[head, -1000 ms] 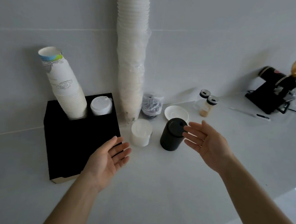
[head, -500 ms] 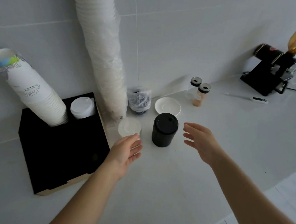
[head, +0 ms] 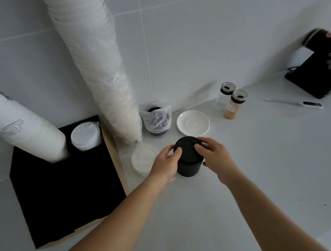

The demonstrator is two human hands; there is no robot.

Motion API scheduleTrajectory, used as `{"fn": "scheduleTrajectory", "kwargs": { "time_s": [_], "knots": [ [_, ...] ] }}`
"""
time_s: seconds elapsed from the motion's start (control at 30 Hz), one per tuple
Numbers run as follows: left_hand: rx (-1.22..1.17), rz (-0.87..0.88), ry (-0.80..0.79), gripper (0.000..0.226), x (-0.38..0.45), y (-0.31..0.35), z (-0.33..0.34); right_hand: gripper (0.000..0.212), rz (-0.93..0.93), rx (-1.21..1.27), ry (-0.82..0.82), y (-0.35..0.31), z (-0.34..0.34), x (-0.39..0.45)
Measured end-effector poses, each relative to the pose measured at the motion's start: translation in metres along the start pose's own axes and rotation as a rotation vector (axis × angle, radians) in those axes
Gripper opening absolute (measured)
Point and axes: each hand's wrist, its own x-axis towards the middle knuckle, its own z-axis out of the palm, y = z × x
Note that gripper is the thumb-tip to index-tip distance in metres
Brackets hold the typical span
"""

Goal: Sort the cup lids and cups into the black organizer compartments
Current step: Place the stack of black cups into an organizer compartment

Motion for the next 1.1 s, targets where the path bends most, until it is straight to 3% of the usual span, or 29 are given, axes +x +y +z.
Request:
{"fn": "scheduleTrajectory", "kwargs": {
  "time_s": [0.2,0.43,0.67,0.83,0.97,1.1],
  "knots": [
    [-0.064,-0.149,-0.093,0.022,0.019,-0.011,0.001,0.022,0.077,0.122,-0.063,0.005,-0.005,0.013],
    [-0.074,-0.271,-0.214,0.085,0.025,-0.018,0.002,0.022,0.097,0.191,-0.075,0.015,-0.013,0.022],
    [-0.129,-0.294,-0.296,0.090,0.029,-0.019,0.013,0.020,0.106,0.243,-0.083,0.023,-0.020,0.027],
    [-0.177,-0.301,-0.269,0.083,0.028,-0.019,0.017,0.021,0.131,0.278,-0.074,0.027,-0.023,0.028],
    [-0.302,-0.346,-0.177,0.092,0.034,-0.024,0.015,0.021,0.163,0.330,-0.076,0.028,-0.029,0.027],
    [-0.285,-0.335,-0.189,0.090,0.036,-0.021,0.017,0.020,0.173,0.356,-0.085,0.027,-0.031,0.026]
  ]
}}
